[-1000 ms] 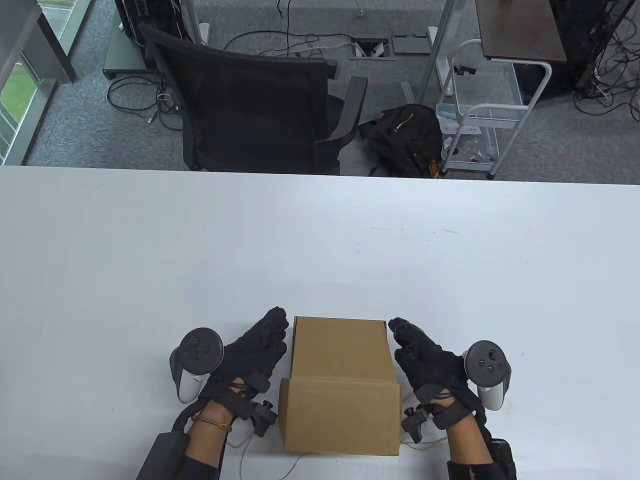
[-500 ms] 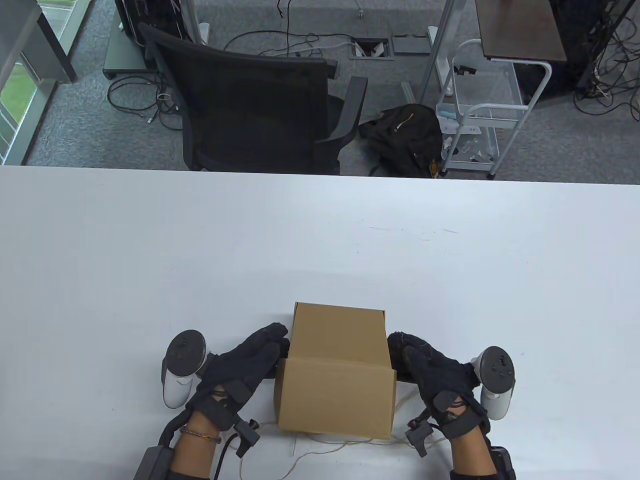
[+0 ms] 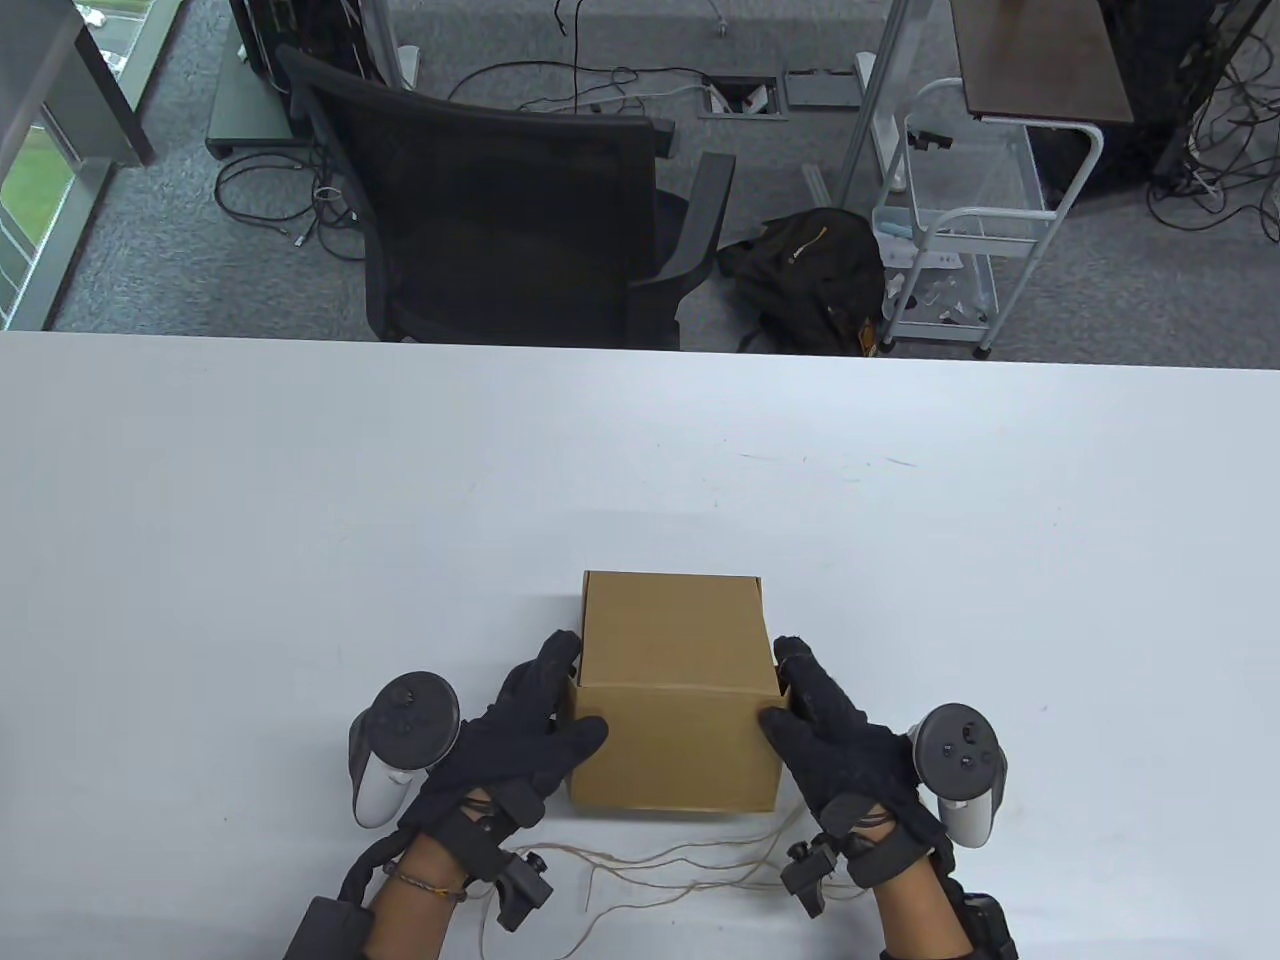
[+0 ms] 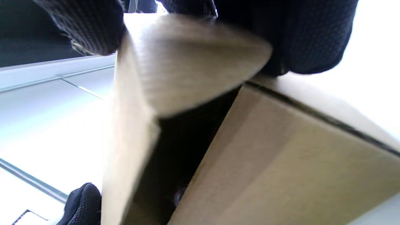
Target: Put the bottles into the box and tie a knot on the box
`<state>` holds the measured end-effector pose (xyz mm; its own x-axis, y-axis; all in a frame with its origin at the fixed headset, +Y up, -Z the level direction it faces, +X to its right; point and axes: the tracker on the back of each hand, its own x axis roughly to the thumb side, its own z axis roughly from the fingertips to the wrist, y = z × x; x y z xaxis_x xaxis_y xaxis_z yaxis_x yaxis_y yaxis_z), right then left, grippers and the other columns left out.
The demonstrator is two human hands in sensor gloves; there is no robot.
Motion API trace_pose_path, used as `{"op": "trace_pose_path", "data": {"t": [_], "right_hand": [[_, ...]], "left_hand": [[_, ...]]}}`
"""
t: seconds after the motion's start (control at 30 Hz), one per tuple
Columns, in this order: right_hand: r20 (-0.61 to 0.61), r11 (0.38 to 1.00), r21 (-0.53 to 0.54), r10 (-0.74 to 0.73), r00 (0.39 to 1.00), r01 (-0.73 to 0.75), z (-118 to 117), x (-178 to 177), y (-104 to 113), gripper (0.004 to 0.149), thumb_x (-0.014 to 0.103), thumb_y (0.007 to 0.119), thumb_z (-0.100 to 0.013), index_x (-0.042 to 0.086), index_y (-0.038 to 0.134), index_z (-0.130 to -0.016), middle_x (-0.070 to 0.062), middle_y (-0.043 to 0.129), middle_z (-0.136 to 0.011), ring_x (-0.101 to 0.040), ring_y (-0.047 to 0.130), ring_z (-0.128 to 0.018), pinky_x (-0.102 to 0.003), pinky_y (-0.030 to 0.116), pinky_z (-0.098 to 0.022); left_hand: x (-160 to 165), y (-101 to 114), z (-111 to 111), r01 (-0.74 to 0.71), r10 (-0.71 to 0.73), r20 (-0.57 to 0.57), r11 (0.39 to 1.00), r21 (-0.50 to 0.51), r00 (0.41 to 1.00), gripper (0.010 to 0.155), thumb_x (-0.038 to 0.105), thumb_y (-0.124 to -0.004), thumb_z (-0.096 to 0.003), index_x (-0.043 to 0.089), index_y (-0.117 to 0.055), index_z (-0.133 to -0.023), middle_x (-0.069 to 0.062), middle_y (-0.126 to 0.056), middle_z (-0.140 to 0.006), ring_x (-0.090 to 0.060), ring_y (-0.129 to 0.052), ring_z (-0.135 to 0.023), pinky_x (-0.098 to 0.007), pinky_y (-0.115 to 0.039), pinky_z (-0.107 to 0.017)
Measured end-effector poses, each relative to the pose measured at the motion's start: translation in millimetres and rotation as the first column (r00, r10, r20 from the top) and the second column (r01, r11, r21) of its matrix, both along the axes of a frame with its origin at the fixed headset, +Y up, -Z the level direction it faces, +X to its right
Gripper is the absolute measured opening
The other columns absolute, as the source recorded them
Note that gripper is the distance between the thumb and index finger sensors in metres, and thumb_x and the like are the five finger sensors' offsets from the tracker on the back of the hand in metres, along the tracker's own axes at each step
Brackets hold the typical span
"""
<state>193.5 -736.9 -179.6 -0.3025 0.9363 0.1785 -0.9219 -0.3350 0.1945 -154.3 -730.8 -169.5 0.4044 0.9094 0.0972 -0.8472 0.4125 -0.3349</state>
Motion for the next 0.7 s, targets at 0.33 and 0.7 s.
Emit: {"op": "trace_pose_path", "data": {"t": [0.33,0.7], "right_hand": [[0.027,0.966,-0.256,0.038,0.999,-0.030,0,-1,-19,0.081,0.043,0.076,-0.051,-0.014,0.050,-0.102,-0.047,0.057,-0.094,-0.064,0.074,-0.070,-0.066,0.077,-0.046],[-0.060,0.916,-0.372,0.139,0.989,-0.151,0,-14,-34,0.079,0.043,0.062,-0.052,-0.018,0.045,-0.099,-0.047,0.062,-0.091,-0.062,0.080,-0.066,-0.063,0.080,-0.043]], "left_hand": [[6,-20,1,0.007,-0.019,-0.061,0.983,-0.185,0.998,0.094,0.056,-0.075,-0.0558,-0.007,-0.041,-0.116,-0.045,-0.057,-0.111,-0.060,-0.082,-0.086,-0.060,-0.080,-0.059],[10,-35,1,0.086,-0.106,-0.056,0.956,-0.279,0.993,0.089,0.053,-0.071,-0.0570,-0.013,-0.047,-0.112,-0.047,-0.064,-0.107,-0.061,-0.087,-0.083,-0.060,-0.083,-0.056]]}}
